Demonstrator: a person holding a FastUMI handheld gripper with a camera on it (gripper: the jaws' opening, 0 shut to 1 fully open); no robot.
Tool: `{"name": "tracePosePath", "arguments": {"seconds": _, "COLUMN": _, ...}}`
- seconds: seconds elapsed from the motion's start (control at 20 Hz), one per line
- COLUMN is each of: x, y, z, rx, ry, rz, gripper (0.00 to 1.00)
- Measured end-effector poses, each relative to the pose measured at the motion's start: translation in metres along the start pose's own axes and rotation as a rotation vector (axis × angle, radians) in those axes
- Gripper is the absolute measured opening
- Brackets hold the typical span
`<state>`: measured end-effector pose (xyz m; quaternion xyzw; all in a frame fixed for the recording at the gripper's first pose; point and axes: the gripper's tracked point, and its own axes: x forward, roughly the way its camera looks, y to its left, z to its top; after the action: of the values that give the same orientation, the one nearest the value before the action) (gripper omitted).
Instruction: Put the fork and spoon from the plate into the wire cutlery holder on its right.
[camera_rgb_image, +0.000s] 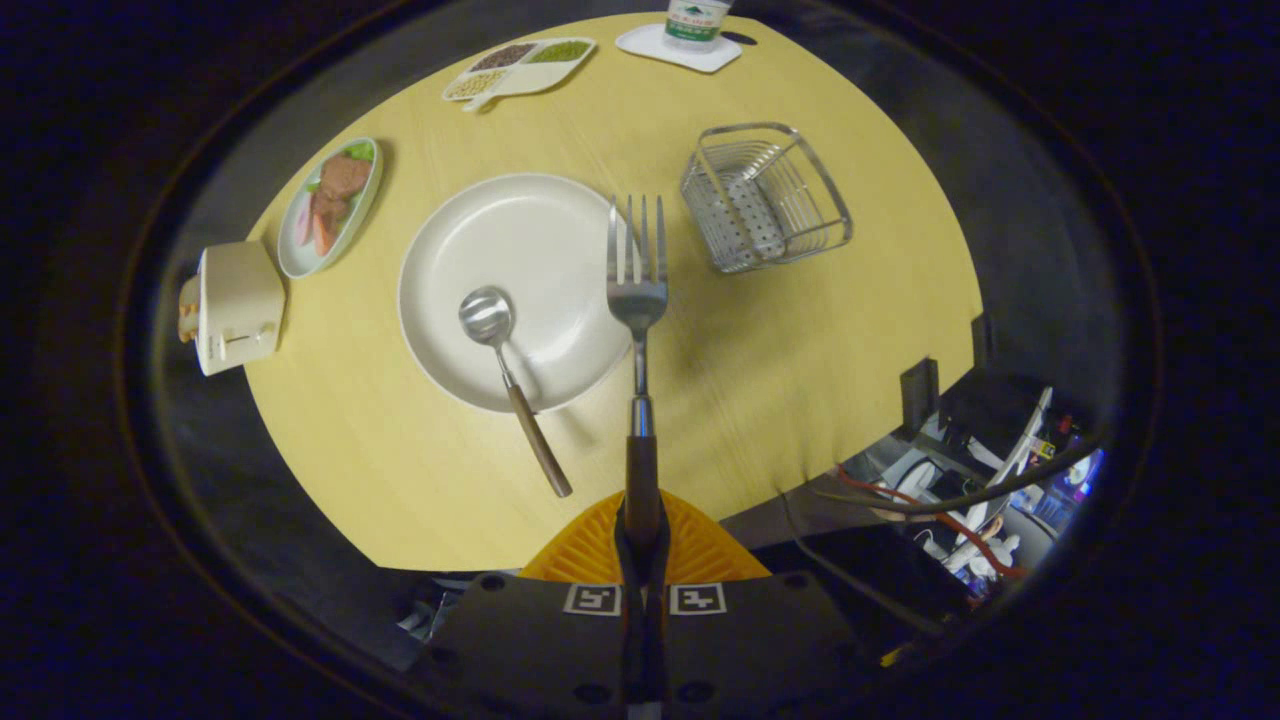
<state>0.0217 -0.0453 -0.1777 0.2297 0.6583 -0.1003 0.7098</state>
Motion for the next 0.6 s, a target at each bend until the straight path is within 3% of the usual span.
{"name": "tracePosePath", "arguments": {"seconds": 0.15, "x": -0.013, "y": -0.016, "z": 0.020, "rx": 0.084, "ry": 0.007, "rz": 0.036, "gripper": 0.04}}
{"name": "tracePosePath", "arguments": {"seconds": 0.35, "x": 0.000, "y": -0.044, "z": 0.038, "rx": 0.114, "ry": 0.089, "rz": 0.016, "gripper": 0.04}}
{"name": "tracePosePath", "arguments": {"seconds": 0.6, "x": 0.015, "y": -0.041, "z": 0.054, "rx": 0.151, "ry": 0.202, "rz": 0.069, "gripper": 0.04}}
